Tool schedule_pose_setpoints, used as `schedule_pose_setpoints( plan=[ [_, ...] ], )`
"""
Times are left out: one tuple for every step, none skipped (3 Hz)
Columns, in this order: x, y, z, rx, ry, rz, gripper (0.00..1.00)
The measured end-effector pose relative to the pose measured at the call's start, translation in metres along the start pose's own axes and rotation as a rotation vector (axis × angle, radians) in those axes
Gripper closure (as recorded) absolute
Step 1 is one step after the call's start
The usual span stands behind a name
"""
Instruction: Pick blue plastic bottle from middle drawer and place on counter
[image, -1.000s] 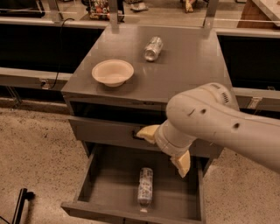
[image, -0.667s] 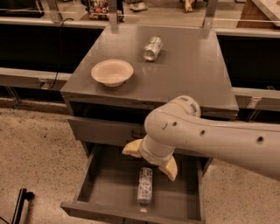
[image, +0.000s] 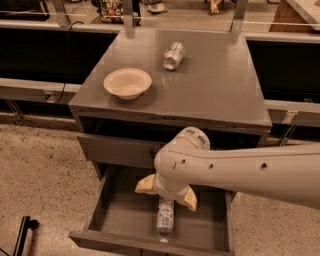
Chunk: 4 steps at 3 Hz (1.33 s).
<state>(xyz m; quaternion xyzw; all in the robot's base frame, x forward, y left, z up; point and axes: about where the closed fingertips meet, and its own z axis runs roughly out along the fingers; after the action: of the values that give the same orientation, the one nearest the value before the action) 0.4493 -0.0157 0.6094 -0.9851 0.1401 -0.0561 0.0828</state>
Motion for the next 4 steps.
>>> schedule_pose_setpoints(
  plan=[
    [0.001, -0.002, 0.005, -0.028, -0.010, -0.038, 0.00],
    [0.014, -0.009, 0.050, -0.069, -0.026, -0.100, 0.00],
    [0.022, -0.008, 0.118, -0.075, -0.048, -0.138, 0.00],
    [0.023, -0.003, 0.179, -0.053, -0.069, -0.146, 0.00]
  ],
)
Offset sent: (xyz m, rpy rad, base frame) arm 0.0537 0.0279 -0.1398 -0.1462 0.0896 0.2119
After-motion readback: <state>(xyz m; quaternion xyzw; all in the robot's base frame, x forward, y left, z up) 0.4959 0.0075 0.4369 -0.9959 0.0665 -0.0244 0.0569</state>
